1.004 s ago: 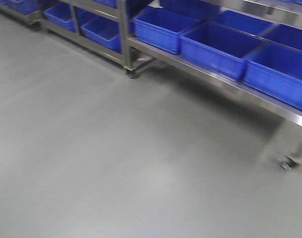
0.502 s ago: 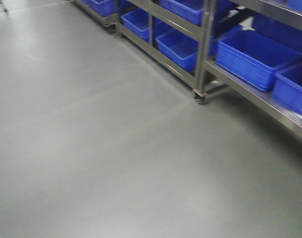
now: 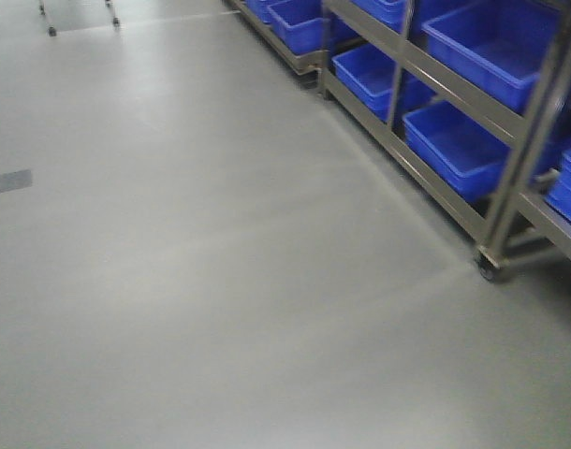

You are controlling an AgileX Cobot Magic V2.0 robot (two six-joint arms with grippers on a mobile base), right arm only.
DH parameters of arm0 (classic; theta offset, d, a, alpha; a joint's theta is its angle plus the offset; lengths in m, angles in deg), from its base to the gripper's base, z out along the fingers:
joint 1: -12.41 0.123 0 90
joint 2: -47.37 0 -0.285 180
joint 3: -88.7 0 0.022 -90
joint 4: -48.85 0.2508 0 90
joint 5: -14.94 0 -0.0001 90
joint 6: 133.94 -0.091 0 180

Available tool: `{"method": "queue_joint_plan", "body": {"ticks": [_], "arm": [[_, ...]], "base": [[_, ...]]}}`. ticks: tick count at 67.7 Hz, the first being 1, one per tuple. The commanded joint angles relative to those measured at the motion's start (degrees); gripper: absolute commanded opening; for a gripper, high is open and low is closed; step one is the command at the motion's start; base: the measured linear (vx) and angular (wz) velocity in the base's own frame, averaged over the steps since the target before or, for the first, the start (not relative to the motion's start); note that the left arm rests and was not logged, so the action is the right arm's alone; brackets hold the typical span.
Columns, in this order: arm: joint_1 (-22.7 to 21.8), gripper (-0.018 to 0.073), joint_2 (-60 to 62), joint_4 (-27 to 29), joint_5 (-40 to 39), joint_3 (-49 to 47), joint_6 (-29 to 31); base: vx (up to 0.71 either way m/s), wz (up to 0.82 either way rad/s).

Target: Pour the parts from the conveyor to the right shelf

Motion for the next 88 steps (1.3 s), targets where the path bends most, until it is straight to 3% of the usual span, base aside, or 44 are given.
{"method": "queue_joint_plan", "body": {"ticks": [1,88], "arm": [[-0.3,-0.0006,-1.2,0.3,-4.8,-1.6,0.3],[-0.3,-0.0006,-1.2,0.3,-4.6,-1.6,0.3]], "base": [[0.72,0.35],[0.72,0.22]]}}
